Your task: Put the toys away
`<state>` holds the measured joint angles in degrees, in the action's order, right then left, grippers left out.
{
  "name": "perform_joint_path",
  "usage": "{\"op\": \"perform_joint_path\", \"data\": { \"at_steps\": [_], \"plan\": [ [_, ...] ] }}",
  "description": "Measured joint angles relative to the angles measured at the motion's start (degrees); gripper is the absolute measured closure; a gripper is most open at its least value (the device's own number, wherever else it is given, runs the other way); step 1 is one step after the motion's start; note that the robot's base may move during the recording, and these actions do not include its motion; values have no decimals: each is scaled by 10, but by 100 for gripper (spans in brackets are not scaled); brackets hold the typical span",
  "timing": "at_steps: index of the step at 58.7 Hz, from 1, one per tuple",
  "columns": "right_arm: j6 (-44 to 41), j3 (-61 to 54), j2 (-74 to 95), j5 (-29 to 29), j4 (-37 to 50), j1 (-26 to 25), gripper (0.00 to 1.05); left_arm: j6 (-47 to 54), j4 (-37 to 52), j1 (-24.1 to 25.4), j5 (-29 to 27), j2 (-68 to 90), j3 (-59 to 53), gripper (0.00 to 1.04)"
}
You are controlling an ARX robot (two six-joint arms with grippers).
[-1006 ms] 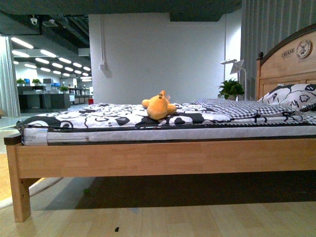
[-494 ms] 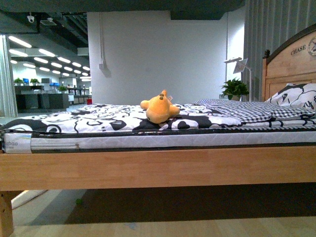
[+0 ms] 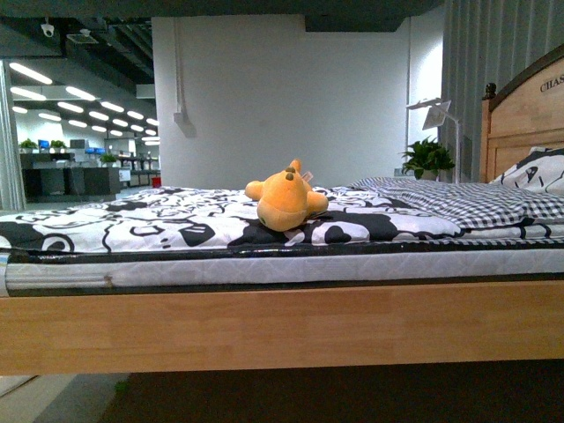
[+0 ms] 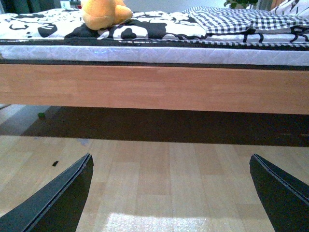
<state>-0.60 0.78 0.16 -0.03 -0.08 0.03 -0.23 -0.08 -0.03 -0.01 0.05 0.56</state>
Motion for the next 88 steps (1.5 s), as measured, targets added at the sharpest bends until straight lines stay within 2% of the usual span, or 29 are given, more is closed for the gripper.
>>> {"op": "perform_joint_path", "data": {
  "at_steps": [88],
  "plan": [
    [0, 0, 0, 0, 0, 0, 6, 0, 0, 0, 0, 0, 0, 6]
  ]
}}
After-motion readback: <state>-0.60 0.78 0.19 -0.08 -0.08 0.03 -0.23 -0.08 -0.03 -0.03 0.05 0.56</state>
